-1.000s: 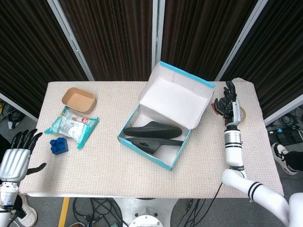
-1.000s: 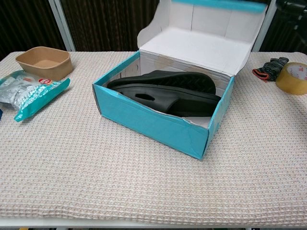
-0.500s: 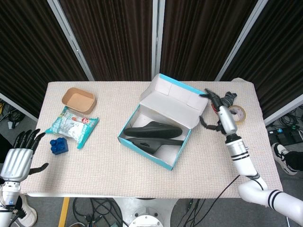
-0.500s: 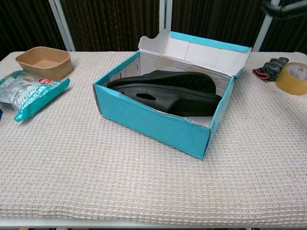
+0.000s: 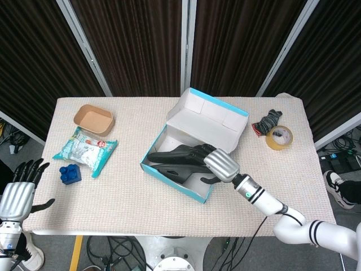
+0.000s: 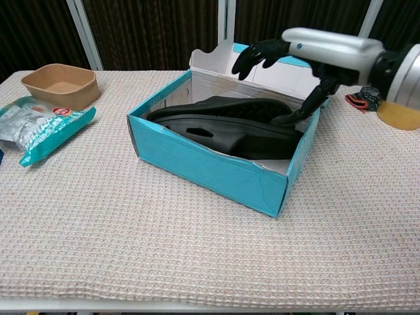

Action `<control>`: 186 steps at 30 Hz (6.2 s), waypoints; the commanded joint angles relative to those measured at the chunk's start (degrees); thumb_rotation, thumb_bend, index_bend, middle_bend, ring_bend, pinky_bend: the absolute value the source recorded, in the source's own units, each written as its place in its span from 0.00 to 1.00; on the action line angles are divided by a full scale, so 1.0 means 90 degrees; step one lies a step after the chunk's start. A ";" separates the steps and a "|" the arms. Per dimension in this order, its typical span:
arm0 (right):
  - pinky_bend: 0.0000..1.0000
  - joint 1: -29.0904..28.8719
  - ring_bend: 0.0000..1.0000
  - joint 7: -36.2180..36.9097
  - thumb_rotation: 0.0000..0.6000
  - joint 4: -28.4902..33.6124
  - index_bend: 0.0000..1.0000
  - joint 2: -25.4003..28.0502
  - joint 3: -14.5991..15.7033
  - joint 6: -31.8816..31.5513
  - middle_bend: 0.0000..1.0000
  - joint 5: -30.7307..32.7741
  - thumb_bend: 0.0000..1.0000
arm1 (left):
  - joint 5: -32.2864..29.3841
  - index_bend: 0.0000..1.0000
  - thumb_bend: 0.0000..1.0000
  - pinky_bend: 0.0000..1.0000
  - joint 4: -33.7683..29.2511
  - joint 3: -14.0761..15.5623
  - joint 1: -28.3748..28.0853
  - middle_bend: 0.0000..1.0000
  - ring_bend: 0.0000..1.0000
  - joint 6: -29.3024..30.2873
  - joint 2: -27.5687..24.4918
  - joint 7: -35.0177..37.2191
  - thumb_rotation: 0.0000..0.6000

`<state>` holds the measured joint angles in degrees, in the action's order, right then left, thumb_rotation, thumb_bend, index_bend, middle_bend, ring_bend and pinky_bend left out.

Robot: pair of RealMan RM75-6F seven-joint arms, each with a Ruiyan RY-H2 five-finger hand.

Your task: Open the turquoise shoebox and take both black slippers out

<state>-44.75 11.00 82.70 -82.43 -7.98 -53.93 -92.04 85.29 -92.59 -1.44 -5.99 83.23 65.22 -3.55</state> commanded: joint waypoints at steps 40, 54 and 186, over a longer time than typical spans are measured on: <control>0.10 -0.0383 0.10 -0.2384 1.00 -0.0983 0.31 -0.1622 -0.0046 -0.0039 0.33 0.0955 0.10 | -0.0008 0.10 0.11 0.03 0.0458 0.0036 0.0083 0.04 0.00 0.0004 0.0226 0.0478 1.00; 0.09 -0.0385 0.16 -0.2746 1.00 -0.1374 0.49 -0.2054 0.0068 -0.0128 0.49 0.0975 0.36 | 0.0069 0.10 0.11 0.03 0.0540 0.0049 0.0049 0.04 0.00 -0.0030 0.0273 0.0518 1.00; 0.00 0.1402 0.00 -0.1135 1.00 -0.0942 0.00 0.1681 -0.0142 -0.0695 0.02 0.1646 0.10 | -0.2689 0.64 0.47 0.76 -0.0357 -0.2095 -0.4293 0.70 0.69 -0.1444 0.2864 -0.0306 1.00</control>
<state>-32.24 0.67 74.18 -67.42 -9.30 -60.08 -77.14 57.39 -90.87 -19.76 -49.26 65.96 96.67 -9.80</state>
